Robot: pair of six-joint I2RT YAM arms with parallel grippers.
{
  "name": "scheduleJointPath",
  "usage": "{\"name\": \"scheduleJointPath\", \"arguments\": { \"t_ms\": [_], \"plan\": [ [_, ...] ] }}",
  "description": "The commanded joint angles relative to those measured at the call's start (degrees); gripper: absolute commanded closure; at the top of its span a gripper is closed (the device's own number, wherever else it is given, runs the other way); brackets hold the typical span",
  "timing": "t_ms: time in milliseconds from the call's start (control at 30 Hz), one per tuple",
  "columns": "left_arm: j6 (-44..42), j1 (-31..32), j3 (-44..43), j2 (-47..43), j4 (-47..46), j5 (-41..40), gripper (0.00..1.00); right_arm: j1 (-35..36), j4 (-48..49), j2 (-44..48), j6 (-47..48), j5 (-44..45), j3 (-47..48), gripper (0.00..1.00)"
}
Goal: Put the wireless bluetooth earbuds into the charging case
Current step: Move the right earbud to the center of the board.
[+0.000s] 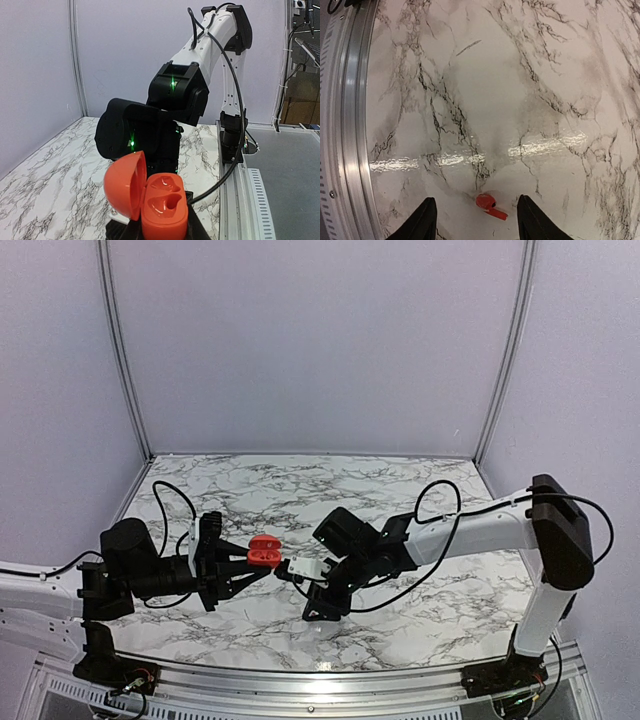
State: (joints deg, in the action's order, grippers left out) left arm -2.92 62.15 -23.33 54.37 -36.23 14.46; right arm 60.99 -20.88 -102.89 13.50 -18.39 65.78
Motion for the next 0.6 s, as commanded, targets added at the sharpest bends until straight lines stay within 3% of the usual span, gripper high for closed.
{"name": "scheduleJointPath", "arguments": {
  "t_ms": [0, 567],
  "plan": [
    [0.03, -0.1, 0.32, -0.63, -2.44, -0.3, 1.0, 1.53, -3.22, -2.38, 3.4, 4.91, 3.89, 0.4],
    [-1.03, -0.14, -0.78, 0.79, -2.44, 0.17, 1.0, 2.11, -5.71, -10.34, 5.22, 13.01, 8.01, 0.36]
  ]
}}
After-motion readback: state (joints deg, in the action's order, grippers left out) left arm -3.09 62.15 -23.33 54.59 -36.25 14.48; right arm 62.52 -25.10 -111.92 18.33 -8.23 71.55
